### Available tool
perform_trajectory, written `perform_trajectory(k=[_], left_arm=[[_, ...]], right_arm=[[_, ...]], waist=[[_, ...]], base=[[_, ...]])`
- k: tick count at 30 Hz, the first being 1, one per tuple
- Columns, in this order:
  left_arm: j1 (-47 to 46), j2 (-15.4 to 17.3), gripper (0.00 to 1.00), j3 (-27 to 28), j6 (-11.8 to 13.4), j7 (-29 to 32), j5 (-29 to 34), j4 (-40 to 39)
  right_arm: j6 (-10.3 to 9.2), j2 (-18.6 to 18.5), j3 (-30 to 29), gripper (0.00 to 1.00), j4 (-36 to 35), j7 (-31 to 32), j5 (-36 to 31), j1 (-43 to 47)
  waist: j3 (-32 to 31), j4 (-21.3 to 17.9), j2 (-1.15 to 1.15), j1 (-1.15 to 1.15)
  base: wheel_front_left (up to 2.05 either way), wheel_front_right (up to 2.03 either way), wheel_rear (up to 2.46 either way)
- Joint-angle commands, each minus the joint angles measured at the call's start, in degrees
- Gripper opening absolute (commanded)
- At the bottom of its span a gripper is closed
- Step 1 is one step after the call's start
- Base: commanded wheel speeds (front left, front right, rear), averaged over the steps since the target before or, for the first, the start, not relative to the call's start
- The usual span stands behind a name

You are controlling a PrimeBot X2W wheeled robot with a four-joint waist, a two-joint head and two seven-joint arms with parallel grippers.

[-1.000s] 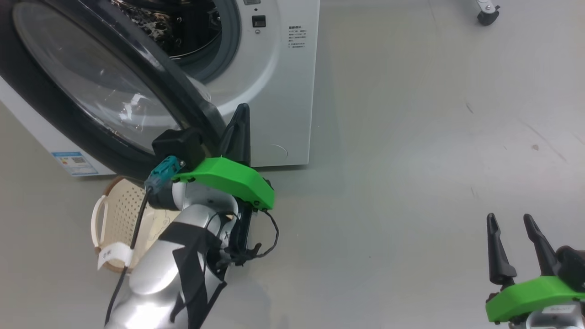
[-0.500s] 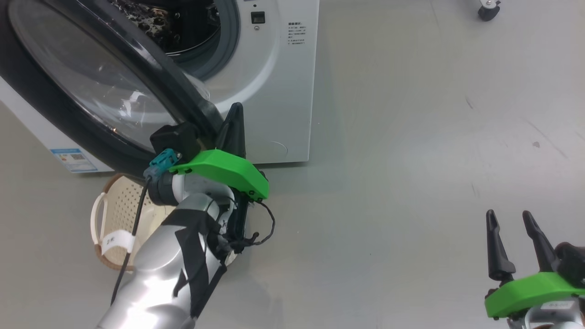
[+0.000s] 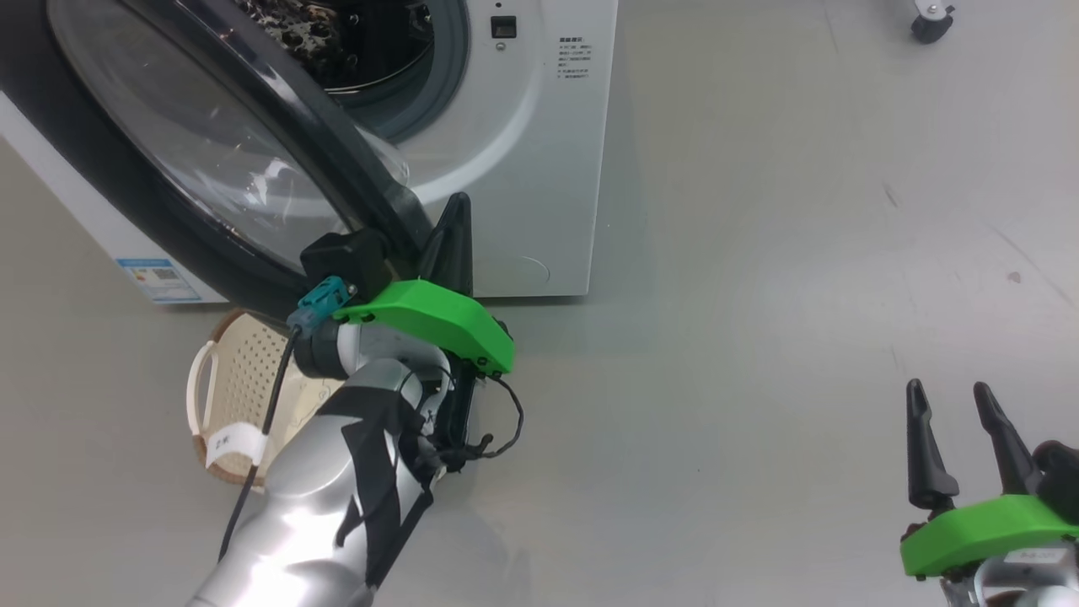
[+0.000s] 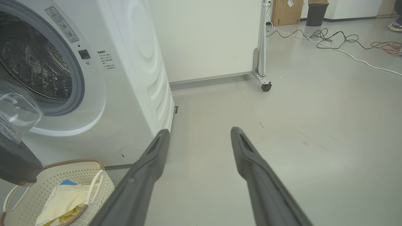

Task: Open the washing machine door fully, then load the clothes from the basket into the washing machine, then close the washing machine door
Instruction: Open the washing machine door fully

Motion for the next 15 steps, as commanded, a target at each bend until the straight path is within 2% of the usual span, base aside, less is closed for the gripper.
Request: perform_trajectory(k=[1,15], left_arm=[[-1.5,2.7,0.0,2.8,0.4,-0.8,-0.3,0.5],[0.7,2.7,0.0,0.1,0.9,-0.8,0.5,-3.2]], right_arm=[[-0.01,-0.9,0.8,1.0,-1.5,-0.7,0.5,-2.5],[-0.01,-0.9,0.3,1.0,-0.9,-0.7,0.6,-2.0]], waist=[[-0.1,0.3,0.0,0.0],[-0.3,5.7,0.0,0.0]], base=[[0.0,0.0,0.0],[0.0,0.0,0.0]])
